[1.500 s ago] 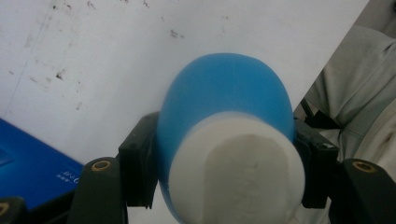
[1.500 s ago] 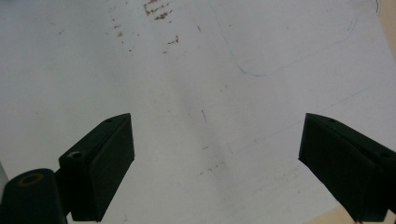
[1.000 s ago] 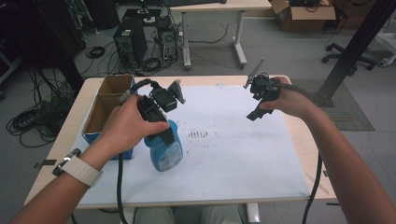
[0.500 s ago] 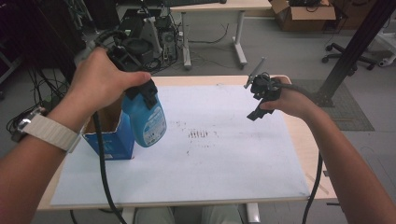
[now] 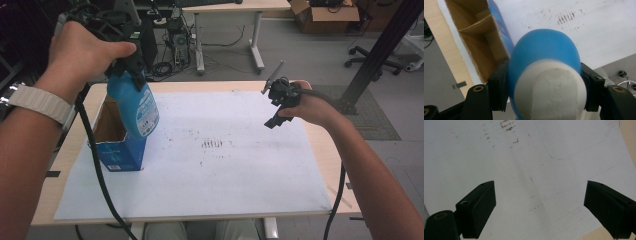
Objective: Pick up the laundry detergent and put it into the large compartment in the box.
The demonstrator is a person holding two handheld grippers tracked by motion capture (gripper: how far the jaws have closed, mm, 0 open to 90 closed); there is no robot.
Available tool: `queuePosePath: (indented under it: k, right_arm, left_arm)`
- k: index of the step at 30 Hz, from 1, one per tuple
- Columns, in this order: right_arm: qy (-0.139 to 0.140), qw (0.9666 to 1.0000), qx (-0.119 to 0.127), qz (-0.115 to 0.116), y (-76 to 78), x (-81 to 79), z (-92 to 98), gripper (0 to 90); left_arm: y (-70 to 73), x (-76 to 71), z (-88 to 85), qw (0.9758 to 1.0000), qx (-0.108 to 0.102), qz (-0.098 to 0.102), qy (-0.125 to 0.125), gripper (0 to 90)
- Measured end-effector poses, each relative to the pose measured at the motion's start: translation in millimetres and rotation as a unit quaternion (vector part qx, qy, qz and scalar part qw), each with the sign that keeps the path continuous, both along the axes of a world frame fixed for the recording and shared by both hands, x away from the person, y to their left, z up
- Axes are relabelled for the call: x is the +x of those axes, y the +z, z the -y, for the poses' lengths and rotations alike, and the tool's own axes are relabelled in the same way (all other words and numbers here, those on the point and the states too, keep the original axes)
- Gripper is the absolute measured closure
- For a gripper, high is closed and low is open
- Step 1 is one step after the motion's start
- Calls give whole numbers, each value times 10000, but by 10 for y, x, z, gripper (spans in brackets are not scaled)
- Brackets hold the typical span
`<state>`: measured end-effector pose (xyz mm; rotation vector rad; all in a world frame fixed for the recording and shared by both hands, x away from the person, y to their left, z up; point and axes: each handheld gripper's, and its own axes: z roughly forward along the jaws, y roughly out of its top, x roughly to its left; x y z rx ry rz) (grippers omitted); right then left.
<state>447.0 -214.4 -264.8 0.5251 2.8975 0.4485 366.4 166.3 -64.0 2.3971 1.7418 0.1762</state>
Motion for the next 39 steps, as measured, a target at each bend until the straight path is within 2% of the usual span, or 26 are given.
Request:
queuePosePath:
  k: [5,8,10,16,25,35,39]
  right_arm:
    - [-32,10000,-15,-7,1,5,10,104]
    - [-33,10000,-23,-10,-1,5,8,104]
    - [-15,10000,-18,-1,-6,12,5,104]
    - [-23,10000,-42,-31,-19,29,0,104]
    - [-34,10000,-26,-14,-21,44,-1,104]
    - [-51,10000,-51,5,-38,55,21,104]
    - [-88,9999,-74,-20,-56,60,50,104]
  left_arm:
    - [50,75,-93,9996,61,22,287,376]
    - [73,131,-136,9987,153,20,476,376]
    - [95,168,-177,9977,174,94,656,376]
    - [130,222,-264,9959,189,202,858,376]
    - [91,302,-416,9931,306,346,1078,376]
    - [-72,391,-547,9920,382,401,1130,377]
    - [-150,415,-598,9919,472,442,1098,377]
